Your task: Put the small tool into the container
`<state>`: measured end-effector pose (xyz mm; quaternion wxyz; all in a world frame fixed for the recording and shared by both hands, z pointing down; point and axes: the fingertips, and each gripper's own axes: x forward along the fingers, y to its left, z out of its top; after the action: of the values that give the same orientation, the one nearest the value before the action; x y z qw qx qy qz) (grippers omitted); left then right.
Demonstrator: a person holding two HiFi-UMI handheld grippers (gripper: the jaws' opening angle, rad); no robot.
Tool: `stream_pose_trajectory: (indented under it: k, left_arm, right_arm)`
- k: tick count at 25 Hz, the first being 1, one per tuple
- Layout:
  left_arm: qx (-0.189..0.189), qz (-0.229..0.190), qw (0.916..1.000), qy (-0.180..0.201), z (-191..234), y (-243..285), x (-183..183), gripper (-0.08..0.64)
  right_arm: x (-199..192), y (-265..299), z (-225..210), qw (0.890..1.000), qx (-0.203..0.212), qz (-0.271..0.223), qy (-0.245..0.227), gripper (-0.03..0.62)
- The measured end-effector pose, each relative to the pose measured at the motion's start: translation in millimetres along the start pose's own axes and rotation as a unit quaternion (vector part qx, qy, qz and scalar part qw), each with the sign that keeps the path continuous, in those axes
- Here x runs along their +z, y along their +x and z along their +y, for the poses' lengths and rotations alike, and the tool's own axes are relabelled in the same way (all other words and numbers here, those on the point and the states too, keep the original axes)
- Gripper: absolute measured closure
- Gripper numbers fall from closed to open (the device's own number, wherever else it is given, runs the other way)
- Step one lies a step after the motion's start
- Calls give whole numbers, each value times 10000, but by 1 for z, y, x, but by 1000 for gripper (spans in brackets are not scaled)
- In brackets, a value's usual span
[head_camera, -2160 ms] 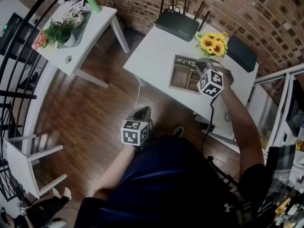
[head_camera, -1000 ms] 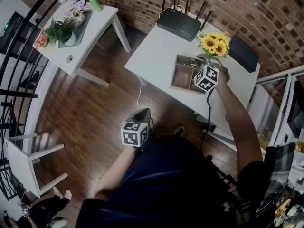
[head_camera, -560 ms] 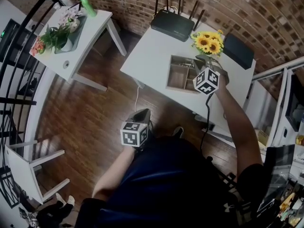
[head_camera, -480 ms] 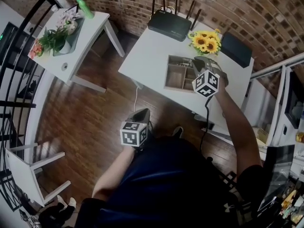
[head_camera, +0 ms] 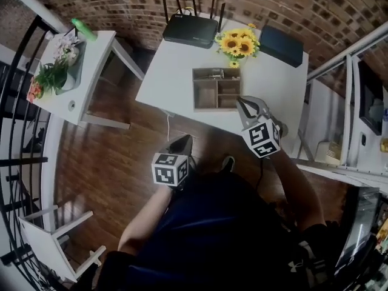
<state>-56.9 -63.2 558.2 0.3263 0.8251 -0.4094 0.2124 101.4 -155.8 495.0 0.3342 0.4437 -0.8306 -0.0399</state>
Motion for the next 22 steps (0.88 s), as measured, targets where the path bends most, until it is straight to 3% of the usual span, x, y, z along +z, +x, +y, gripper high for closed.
stream_pose_trajectory:
  k: [2,4,9,13,17,22]
  left_arm:
    - [-153,-67,9997,162,-14,2,10,555]
    - [-327,-160,9988,320,-27,7,17,555]
    - [-649,-176,9970,372,-48,18,19,555]
    - [-824,-321,9948,514,-59,17,20,555]
    - [-992,-667,9895,815,-72,9,31,555]
    - [-978,-781,9897,692,-67,5,34,555]
  right_arm:
    - [-4,-21,-1,9947,-13,-430,931,580]
    - [-8,-43,-3,9808,-60,-878,1742,581]
    - [-13,-79,8,9483,76,-1324,2882,581]
    - [-24,-83,26,9379,283,-1180,3250,581]
    - [-23,-80,39,9387,408,-1104,3240,581]
    - [-12,-73,49,9397,510,-1149,3180,581]
